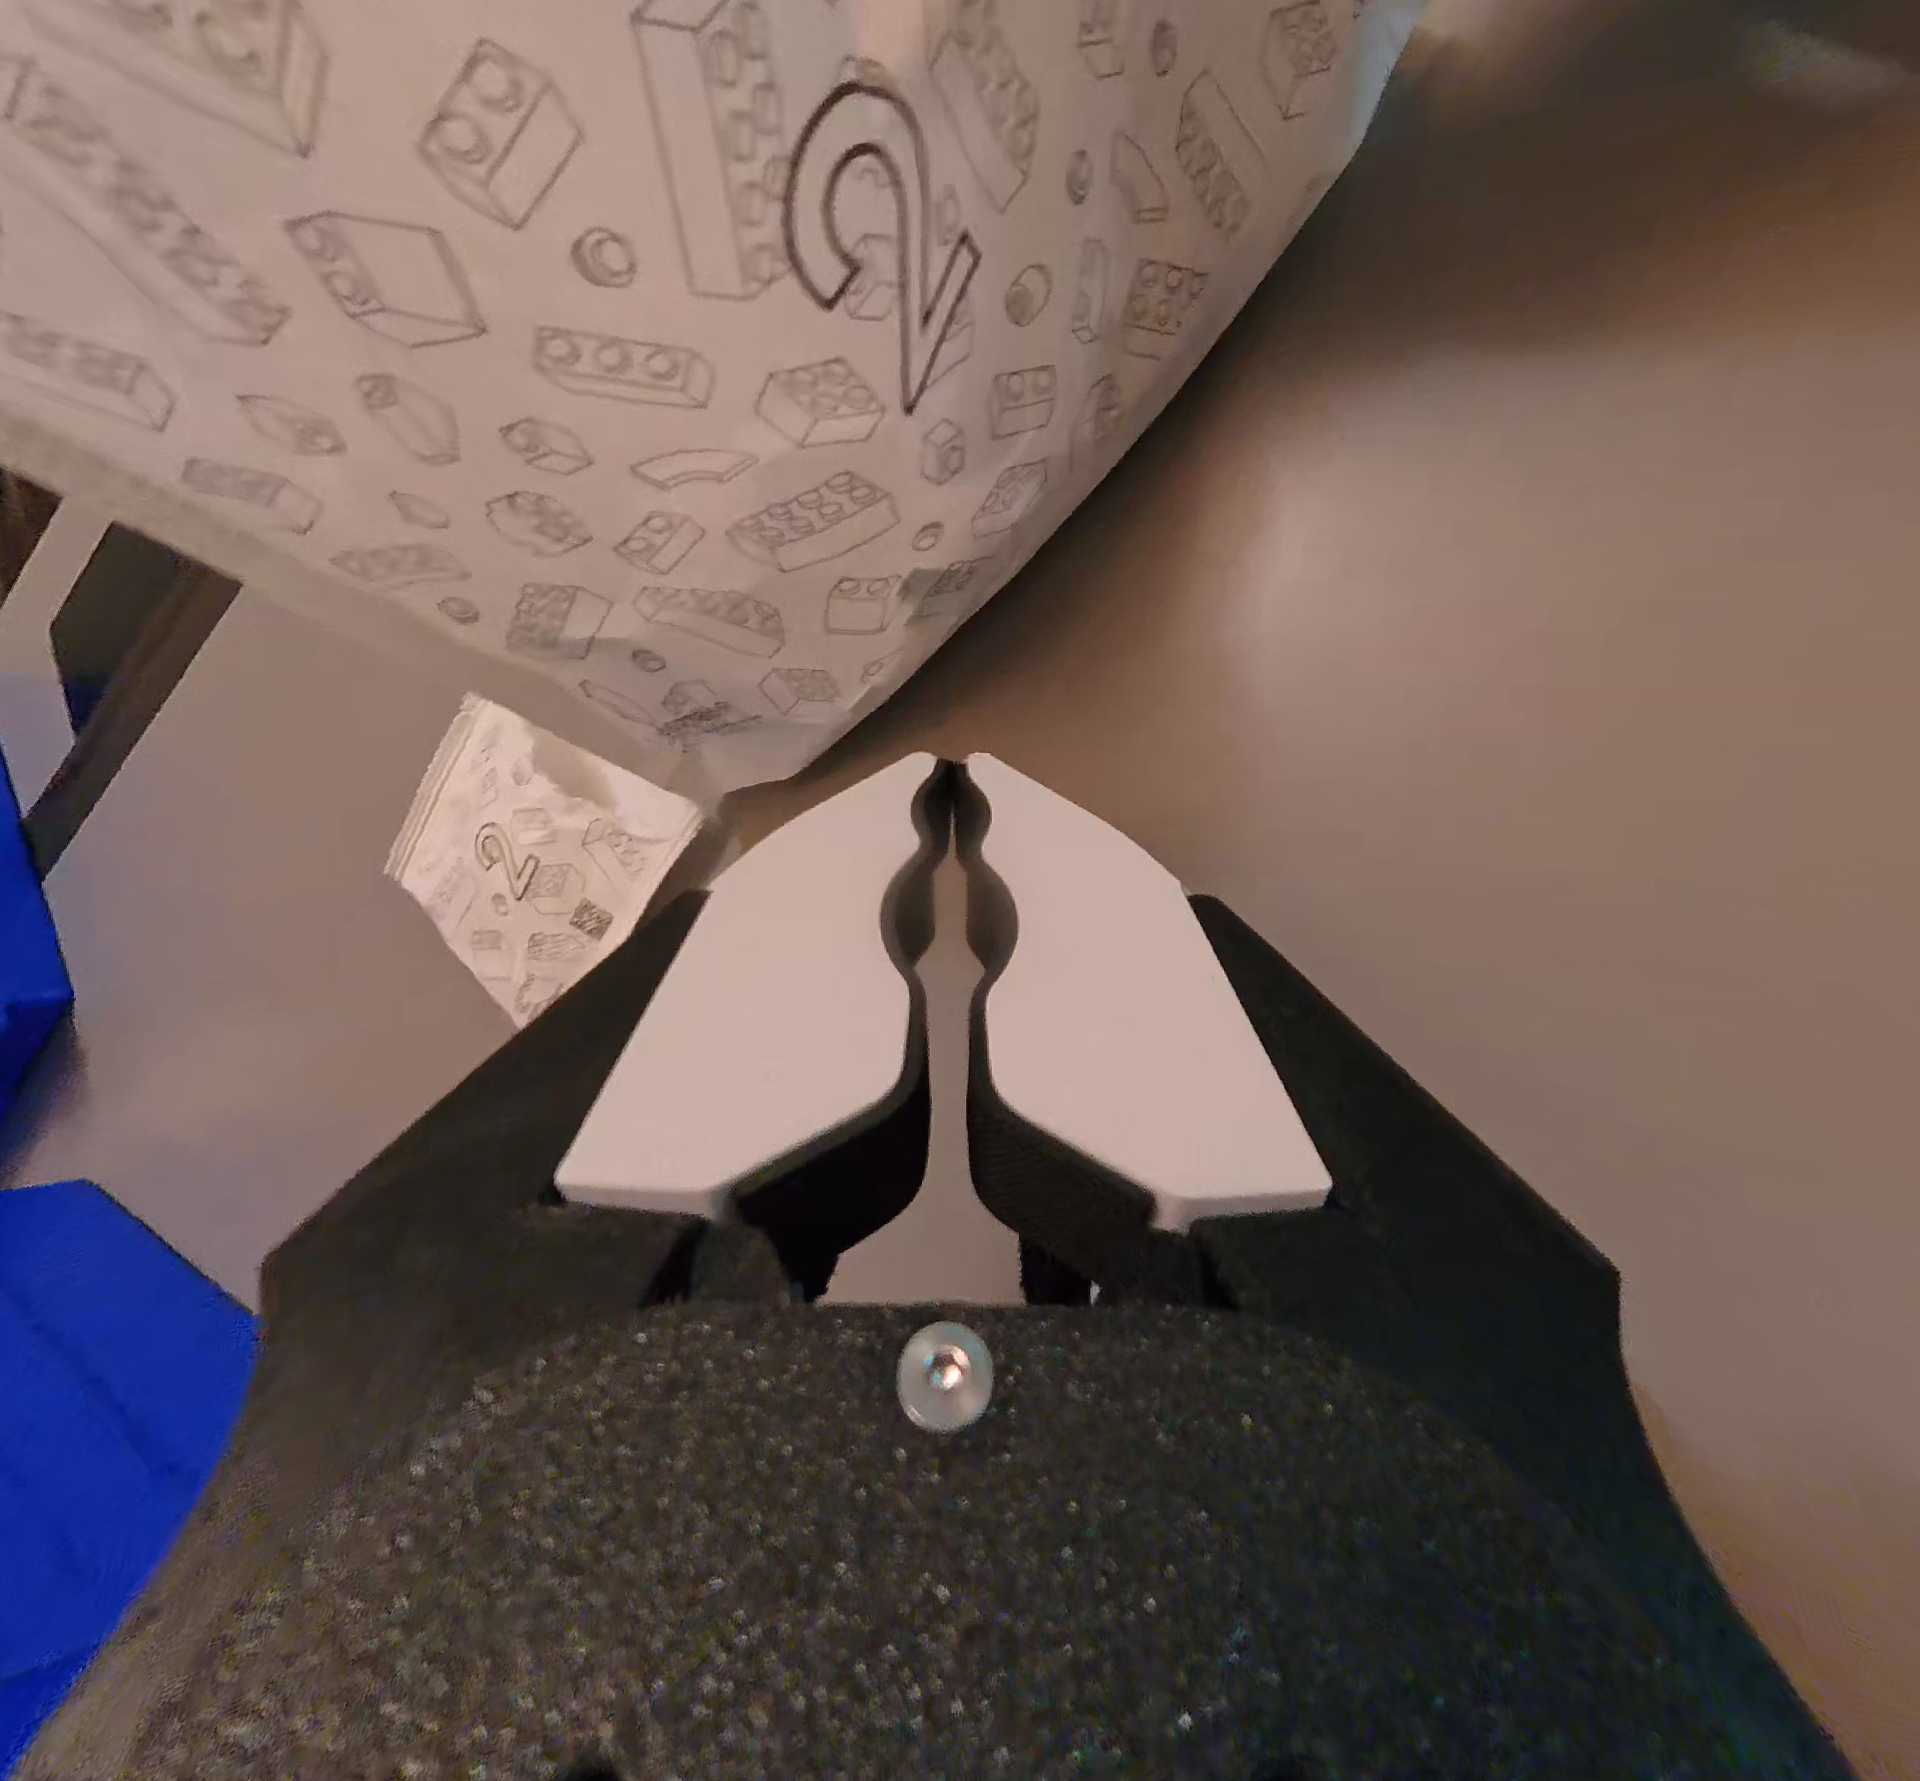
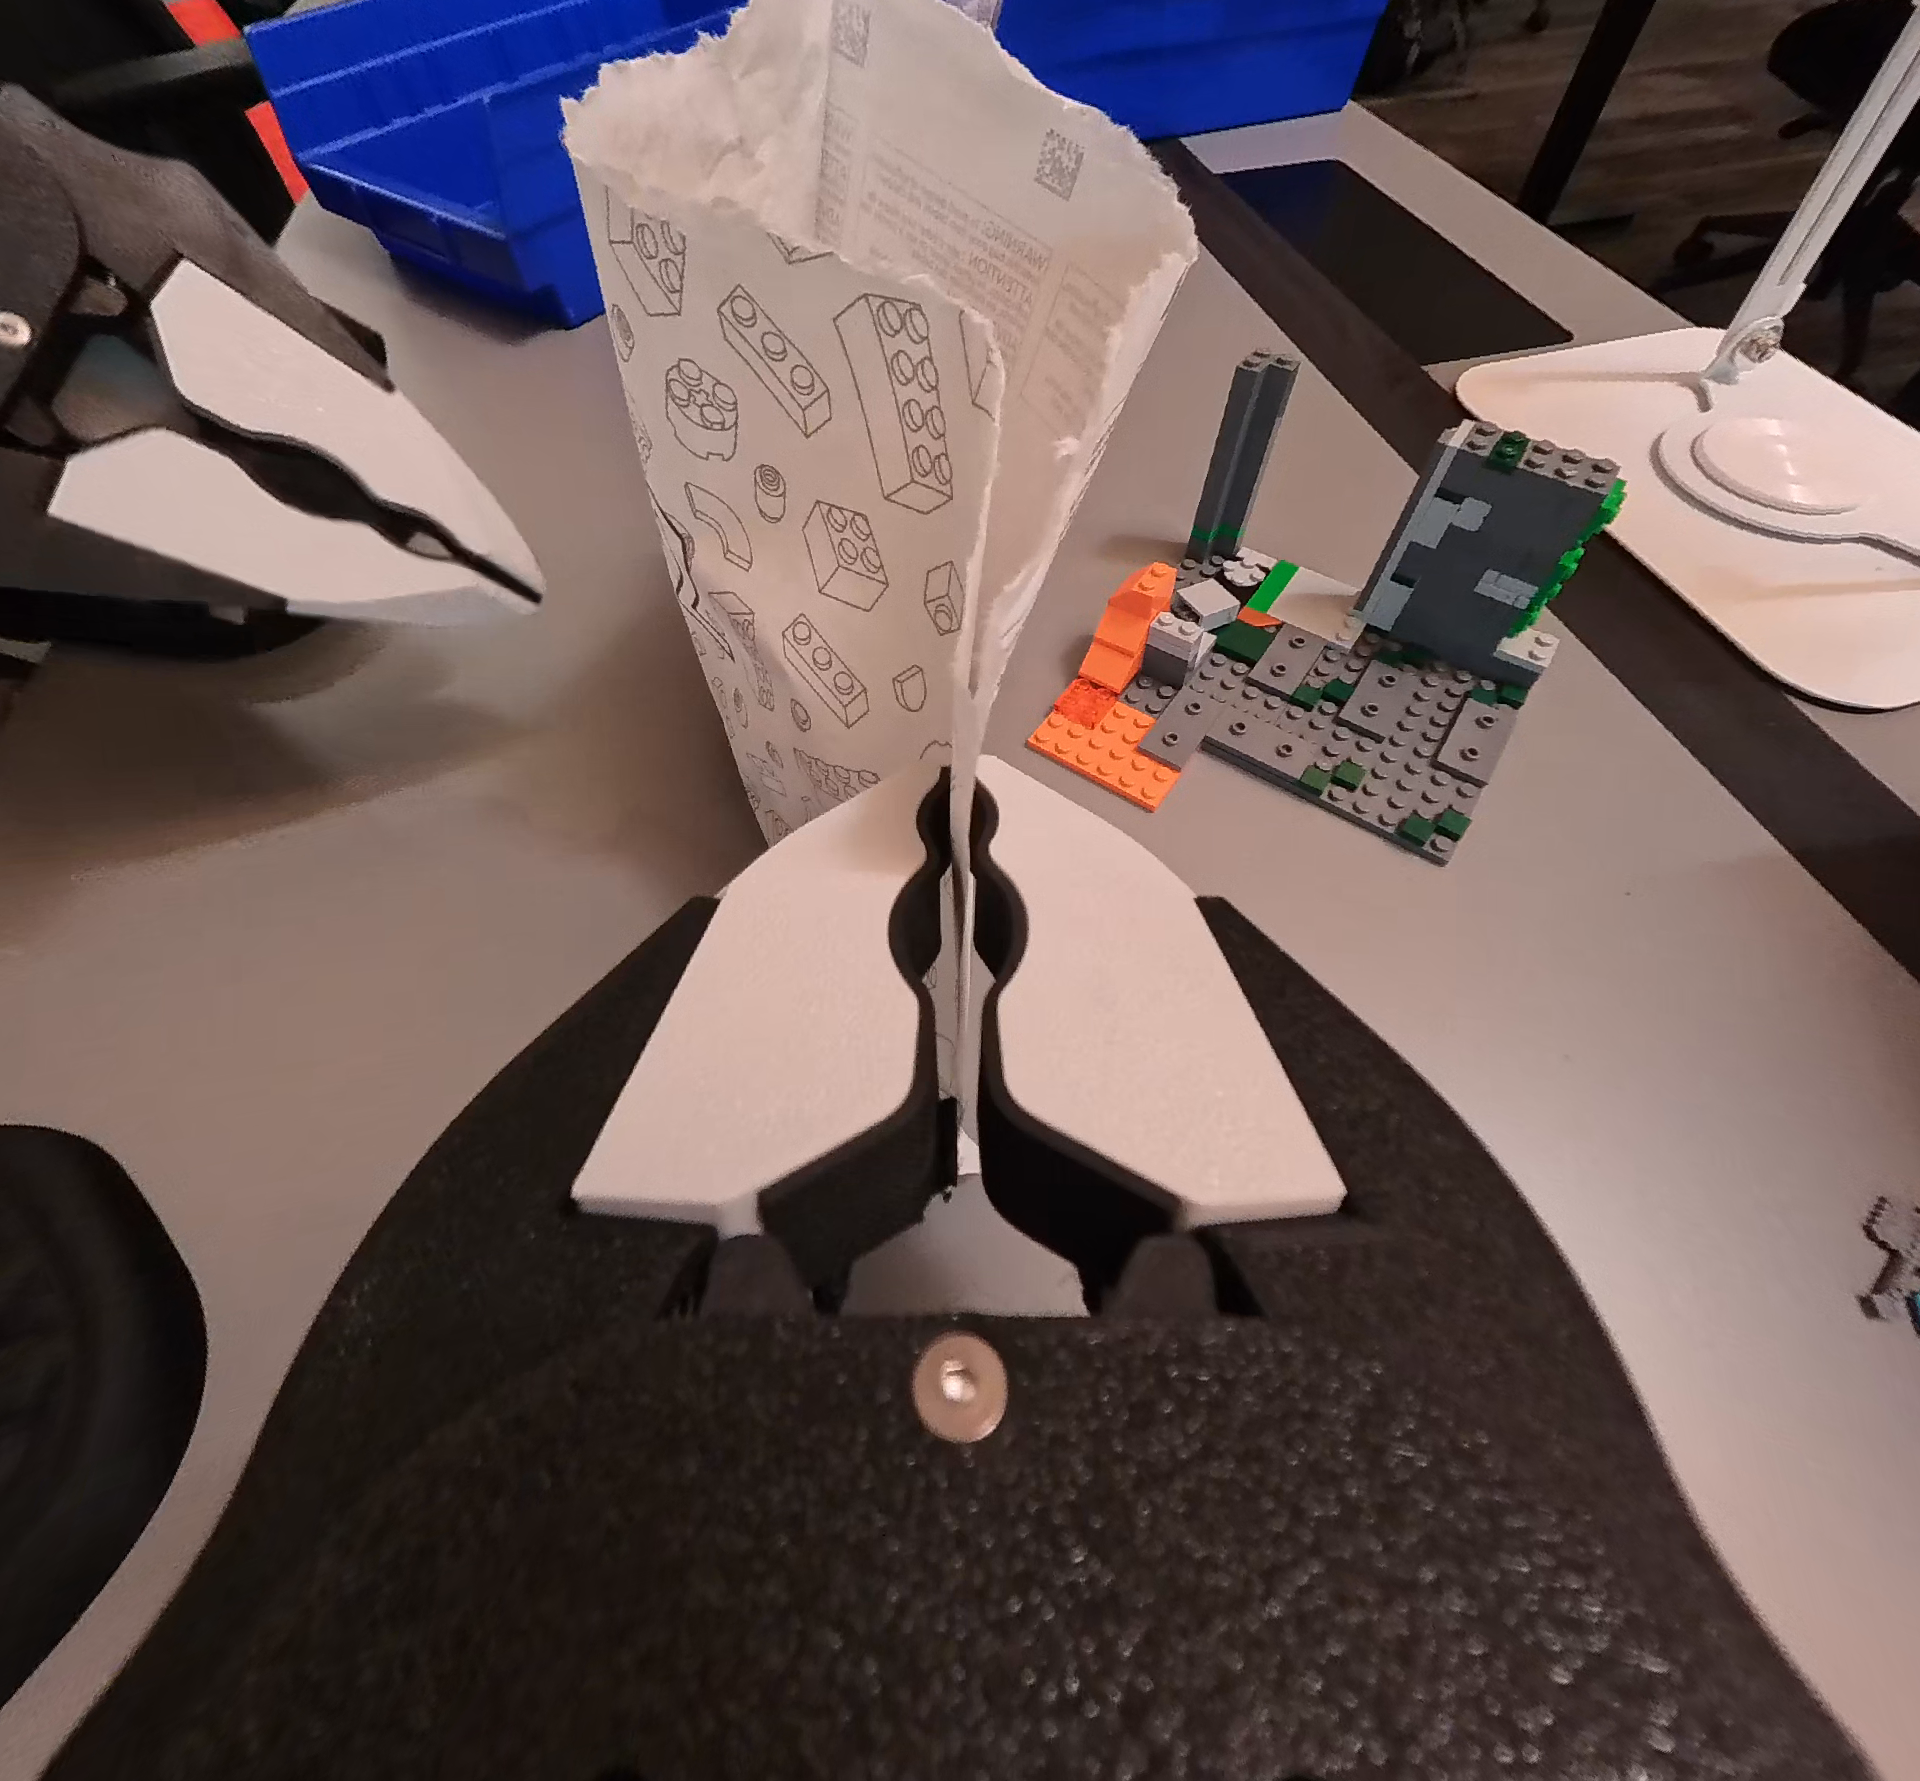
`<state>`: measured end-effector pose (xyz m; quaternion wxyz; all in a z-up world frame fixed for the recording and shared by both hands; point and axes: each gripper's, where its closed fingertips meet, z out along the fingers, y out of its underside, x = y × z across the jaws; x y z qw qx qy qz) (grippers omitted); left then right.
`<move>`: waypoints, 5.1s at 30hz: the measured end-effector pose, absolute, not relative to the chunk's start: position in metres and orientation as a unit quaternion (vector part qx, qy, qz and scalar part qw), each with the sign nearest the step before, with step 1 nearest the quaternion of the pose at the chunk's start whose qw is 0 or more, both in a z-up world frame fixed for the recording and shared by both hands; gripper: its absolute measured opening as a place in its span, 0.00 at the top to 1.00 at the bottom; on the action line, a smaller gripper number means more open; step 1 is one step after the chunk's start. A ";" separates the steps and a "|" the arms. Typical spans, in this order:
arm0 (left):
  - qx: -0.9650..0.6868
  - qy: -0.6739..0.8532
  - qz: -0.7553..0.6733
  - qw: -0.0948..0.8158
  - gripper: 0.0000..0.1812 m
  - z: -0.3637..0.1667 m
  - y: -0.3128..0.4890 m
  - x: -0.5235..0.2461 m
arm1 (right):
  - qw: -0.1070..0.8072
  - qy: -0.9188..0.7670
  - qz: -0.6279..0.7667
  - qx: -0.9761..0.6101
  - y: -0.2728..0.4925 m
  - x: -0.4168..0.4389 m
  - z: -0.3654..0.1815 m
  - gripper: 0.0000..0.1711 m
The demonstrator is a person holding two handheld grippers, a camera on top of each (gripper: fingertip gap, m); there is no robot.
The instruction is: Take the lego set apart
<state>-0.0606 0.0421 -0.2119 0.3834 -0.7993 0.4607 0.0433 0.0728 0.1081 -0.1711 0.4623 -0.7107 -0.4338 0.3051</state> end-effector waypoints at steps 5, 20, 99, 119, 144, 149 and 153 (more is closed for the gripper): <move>-0.822 0.427 0.063 0.370 0.91 -0.213 0.063 -0.102 | 0.462 -0.432 0.308 -0.711 0.109 0.073 -0.171 1.00; -0.888 0.304 -0.212 0.272 0.74 -0.238 0.199 -0.195 | 0.457 -0.430 0.324 -0.708 0.106 0.075 -0.171 1.00; -0.450 0.550 -0.501 0.494 1.00 0.009 0.064 -0.082 | 0.451 -0.536 0.294 -0.650 0.065 0.058 -0.171 1.00; -0.564 0.479 -0.516 0.432 1.00 -0.134 0.052 -0.148 | 0.473 -0.496 0.266 -0.678 0.088 0.069 -0.169 0.95; -0.551 0.513 -0.486 0.444 1.00 -0.147 0.045 -0.165 | 0.479 -0.478 0.117 -0.727 0.058 0.072 -0.148 0.78; -0.542 0.517 -0.481 0.456 1.00 -0.141 0.040 -0.173 | 0.400 -0.533 0.204 -0.717 0.041 -0.005 -0.186 0.77; -0.539 0.515 -0.474 0.468 1.00 -0.137 0.035 -0.180 | 0.341 -0.557 0.229 -0.722 0.043 -0.048 -0.219 0.77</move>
